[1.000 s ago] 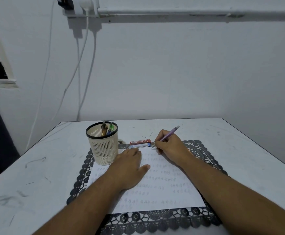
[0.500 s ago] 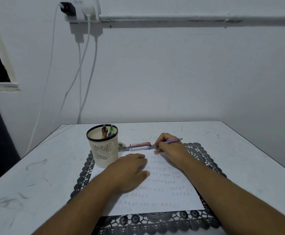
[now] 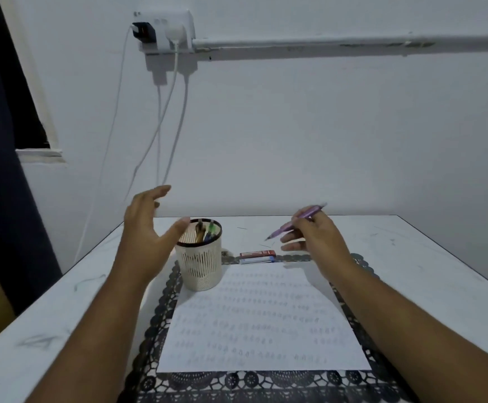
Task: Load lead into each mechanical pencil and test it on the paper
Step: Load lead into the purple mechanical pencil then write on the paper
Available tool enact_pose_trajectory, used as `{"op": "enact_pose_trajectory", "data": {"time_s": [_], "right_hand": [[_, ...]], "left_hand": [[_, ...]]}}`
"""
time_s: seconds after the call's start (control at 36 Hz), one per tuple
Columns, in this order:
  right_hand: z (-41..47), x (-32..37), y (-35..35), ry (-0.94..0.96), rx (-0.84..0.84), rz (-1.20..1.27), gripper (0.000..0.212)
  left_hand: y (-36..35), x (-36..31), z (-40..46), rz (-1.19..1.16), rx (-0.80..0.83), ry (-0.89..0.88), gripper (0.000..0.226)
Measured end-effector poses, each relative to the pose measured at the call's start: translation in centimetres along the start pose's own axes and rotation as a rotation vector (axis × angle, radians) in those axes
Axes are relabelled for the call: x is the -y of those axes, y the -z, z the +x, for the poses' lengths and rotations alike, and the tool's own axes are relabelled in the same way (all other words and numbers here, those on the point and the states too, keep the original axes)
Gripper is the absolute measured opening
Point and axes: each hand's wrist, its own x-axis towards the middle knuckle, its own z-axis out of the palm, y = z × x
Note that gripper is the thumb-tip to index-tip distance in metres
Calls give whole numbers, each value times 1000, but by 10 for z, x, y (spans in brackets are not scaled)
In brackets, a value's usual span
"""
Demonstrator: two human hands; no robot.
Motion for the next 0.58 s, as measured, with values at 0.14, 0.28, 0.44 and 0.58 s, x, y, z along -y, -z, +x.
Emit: {"op": "enact_pose_trajectory", "data": {"time_s": [0.14,0.28,0.44,0.58], "right_hand": [[1,30,-30,198,52,-60,12],[0,53,-70,424,90,-155,24],[5,53,-107,626,147,-609,46],[9,41,-124,621,165,-843,41]], "left_hand": [[-8,19,-5,-169,348,202,106],[-18,28,-9,-216,385,238,106],[-18,28,-11,-219,372,240,105],[-18,30,-11,-220,375,231,106]]}}
